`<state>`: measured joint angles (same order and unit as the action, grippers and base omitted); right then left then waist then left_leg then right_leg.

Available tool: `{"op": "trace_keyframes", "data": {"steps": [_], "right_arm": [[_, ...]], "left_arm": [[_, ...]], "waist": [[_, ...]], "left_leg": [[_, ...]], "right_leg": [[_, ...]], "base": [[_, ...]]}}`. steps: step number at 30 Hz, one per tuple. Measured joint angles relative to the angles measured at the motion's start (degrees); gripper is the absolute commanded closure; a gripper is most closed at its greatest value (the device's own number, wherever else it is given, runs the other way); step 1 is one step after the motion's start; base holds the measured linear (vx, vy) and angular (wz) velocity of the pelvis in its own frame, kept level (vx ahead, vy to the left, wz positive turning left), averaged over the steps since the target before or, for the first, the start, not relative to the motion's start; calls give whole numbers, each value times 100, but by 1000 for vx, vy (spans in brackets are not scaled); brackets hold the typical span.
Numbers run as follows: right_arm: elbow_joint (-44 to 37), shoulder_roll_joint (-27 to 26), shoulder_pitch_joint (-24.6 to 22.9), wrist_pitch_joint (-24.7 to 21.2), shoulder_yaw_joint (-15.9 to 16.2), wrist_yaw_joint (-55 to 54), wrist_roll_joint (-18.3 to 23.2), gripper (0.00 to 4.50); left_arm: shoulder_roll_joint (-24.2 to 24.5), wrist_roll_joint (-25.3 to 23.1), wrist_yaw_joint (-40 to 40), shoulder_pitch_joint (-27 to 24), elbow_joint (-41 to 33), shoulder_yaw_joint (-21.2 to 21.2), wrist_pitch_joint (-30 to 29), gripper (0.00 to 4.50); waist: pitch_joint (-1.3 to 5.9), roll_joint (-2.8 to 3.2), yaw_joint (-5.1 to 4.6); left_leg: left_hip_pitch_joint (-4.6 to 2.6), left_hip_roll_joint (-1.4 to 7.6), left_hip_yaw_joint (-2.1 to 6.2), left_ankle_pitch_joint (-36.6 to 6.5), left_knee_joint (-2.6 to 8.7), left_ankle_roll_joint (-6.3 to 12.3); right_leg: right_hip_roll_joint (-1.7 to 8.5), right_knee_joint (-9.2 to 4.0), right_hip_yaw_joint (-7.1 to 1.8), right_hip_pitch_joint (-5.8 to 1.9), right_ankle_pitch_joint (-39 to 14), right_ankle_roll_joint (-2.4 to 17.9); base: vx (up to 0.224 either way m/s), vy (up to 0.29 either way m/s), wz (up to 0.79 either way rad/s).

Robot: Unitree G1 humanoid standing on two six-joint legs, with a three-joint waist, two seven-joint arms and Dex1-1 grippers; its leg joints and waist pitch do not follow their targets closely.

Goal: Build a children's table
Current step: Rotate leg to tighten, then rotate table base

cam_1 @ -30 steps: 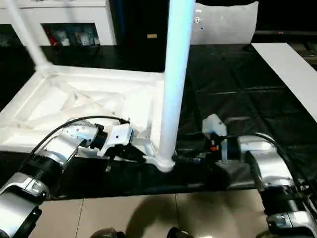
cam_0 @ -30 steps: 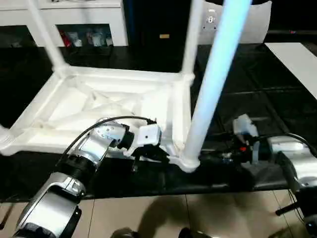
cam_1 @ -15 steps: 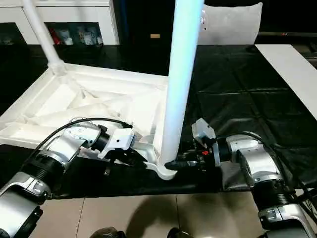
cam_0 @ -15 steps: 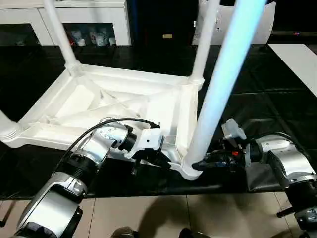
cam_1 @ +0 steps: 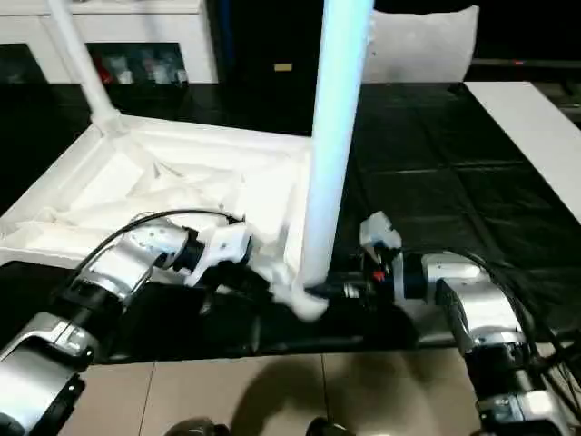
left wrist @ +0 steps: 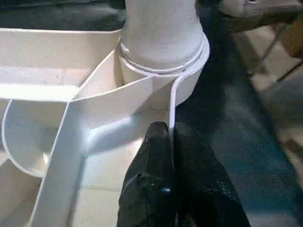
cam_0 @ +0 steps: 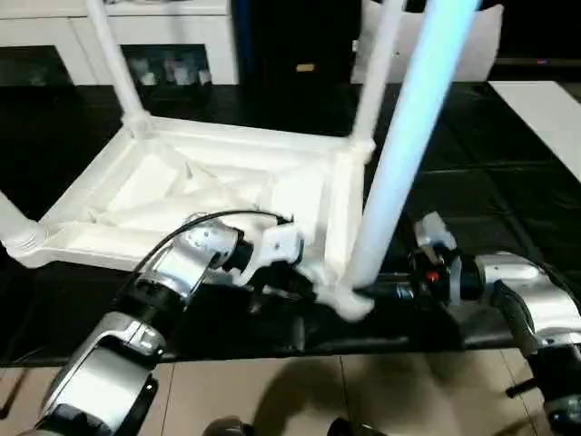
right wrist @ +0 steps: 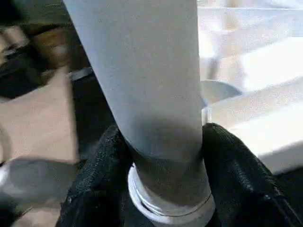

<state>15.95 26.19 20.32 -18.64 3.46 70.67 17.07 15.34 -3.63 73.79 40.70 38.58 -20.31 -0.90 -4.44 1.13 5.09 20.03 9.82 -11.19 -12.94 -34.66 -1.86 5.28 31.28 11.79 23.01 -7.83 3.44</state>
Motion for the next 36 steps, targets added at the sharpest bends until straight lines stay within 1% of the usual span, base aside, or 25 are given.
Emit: {"op": "trace_keyframes", "data": {"steps": [1,2,3,5,7,9,10,12,14,16,17,18,19,21,23,27,29,30,31,33,34,35,36], "right_arm": [[-30,-110,-1,-53,-82,-314,-82,257],[-41,-155,0,-74,-112,-433,-117,257],[-101,-369,2,-136,-228,-979,-239,257],[-178,-650,47,-192,-328,-1734,-464,257],[-188,-920,192,-359,-399,-2470,-681,257],[-253,-1237,252,-587,-519,-3153,-813,259],[-316,-1449,282,-716,-591,-3618,-893,259],[-375,-1706,343,-859,-653,-4194,-1035,259],[-404,-1926,362,-898,-725,-4597,-1099,259],[-410,-2036,350,-844,-743,-4804,-1130,259],[-412,-2067,337,-806,-743,-4861,-1148,204],[-414,-2087,319,-756,-743,-4892,-1166,204],[-414,-2096,292,-698,-743,-4904,-1184,188],[-414,-2103,266,-638,-740,-4900,-1187,180],[-418,-2083,214,-545,-740,-4890,-1187,155],[-630,-1814,-26,-371,-629,-4605,-1182,122],[-867,-1557,-223,-376,-682,-4266,-979,102],[-925,-1504,-269,-376,-700,-4141,-912,102],[-979,-1452,-292,-376,-720,-4024,-837,80],[-1178,-1287,-398,-375,-779,-3739,-630,68],[-1381,-1081,-538,-376,-814,-3421,-431,62],[-1472,-962,-616,-387,-876,-3256,-337,62],[-1572,-860,-666,-475,-926,-3116,-254,38]], "left_arm": [[-78,-52,-214,8,0,47,-151,450],[-106,-73,-301,8,0,66,-207,450],[-230,-138,-641,15,0,150,-451,450],[-418,-189,-1106,52,4,253,-772,450],[-645,-278,-1617,120,78,365,-991,450],[-838,-298,-2066,190,217,426,-1074,450],[-977,-312,-2361,238,308,468,-1127,450],[-1126,-362,-2715,270,383,496,-1149,450],[-1223,-409,-2941,270,388,503,-1162,450],[-1268,-445,-3031,267,385,519,-1168,450],[-1277,-464,-3040,265,383,531,-1168,450],[-1281,-485,-3042,261,374,531,-1166,450],[-1285,-503,-3041,260,370,527,-1155,450],[-1285,-505,-3038,258,363,497,-1115,450],[-1283,-510,-3026,258,360,441,-1030,450],[-1205,-526,-2920,258,364,312,-753,450],[-1155,-532,-2821,244,372,296,-609,450],[-1131,-534,-2804,237,375,300,-576,450],[-1118,-534,-2800,233,389,306,-546,450],[-1098,-505,-2709,186,328,321,-540,396],[-1062,-319,-2530,34,142,430,-526,396],[-1053,-140,-2403,-66,11,496,-487,396],[-1046,-22,-2300,-136,-147,510,-501,391]], "waist": [[0,-1,-64],[1,-2,-82],[6,-9,-183],[8,-7,-287],[8,-7,-351],[9,-8,-362],[12,-4,-360],[15,-2,-359],[15,-3,-354],[16,-2,-350],[16,-2,-350],[16,-2,-350],[16,-2,-345],[16,-2,-332],[17,-1,-312],[19,4,-267],[18,8,-228],[18,8,-214],[18,11,-212],[20,16,-201],[21,23,-189],[17,16,-173],[15,11,-164]], "left_leg": [[6,-1,-1,0,4,0],[7,-1,-1,0,5,0],[3,0,0,-1,12,0],[3,-1,0,-2,17,0],[3,-2,0,-2,16,0],[0,-2,2,-2,16,0],[1,-2,3,-2,16,0],[1,-3,3,-2,16,0],[1,-3,3,-3,17,2],[2,-3,3,-4,17,2],[2,-3,3,-4,17,2],[2,-3,3,-3,17,2],[2,-3,3,-3,17,2],[2,-3,3,-4,17,2],[2,-3,3,-6,19,5],[7,-3,2,-7,26,8],[8,-3,2,-6,28,8],[7,-3,2,-6,28,8],[6,-3,1,-4,26,7],[4,-3,1,-3,24,7],[5,-3,1,-4,26,7],[6,-1,1,-4,26,7],[9,0,2,-4,24,7]], "right_leg": [[-1,-4,-1,-2,0,-1],[-2,-4,-1,-6,0,-1],[-4,-12,1,-12,0,-1],[-5,-17,0,-15,0,-1],[-6,-19,1,-16,0,-2],[-6,-21,3,-19,0,-1],[-6,-24,4,-20,0,-2],[-6,-27,3,-23,0,-2],[-6,-30,3,-23,0,-2],[-5,-31,4,-23,0,-2],[-5,-31,3,-22,0,-3],[-5,-31,3,-22,1,-3],[-5,-31,3,-22,1,-3],[-4,-31,3,-16,1,-3],[-3,-32,3,-9,-1,-5],[-3,-29,3,6,-4,-10],[-3,-27,3,9,-5,-10],[-3,-25,2,9,-5,-10],[-3,-22,2,9,-4,-8],[-3,-20,2,8,-3,-7],[-3,-21,2,8,-4,-9],[-4,-21,3,8,-5,-9],[-4,-22,5,10,-5,-9]], "base": [[0,0,0],[0,0,0],[0,0,0],[0,0,0],[0,0,0],[0,0,0],[0,0,0],[0,0,0],[0,0,0],[0,0,0],[0,0,0],[0,0,0],[0,0,0],[0,0,0],[0,0,0],[0,0,0],[0,0,0],[0,0,0],[0,0,0],[0,0,0],[0,0,0],[0,0,0],[0,0,0]]}}
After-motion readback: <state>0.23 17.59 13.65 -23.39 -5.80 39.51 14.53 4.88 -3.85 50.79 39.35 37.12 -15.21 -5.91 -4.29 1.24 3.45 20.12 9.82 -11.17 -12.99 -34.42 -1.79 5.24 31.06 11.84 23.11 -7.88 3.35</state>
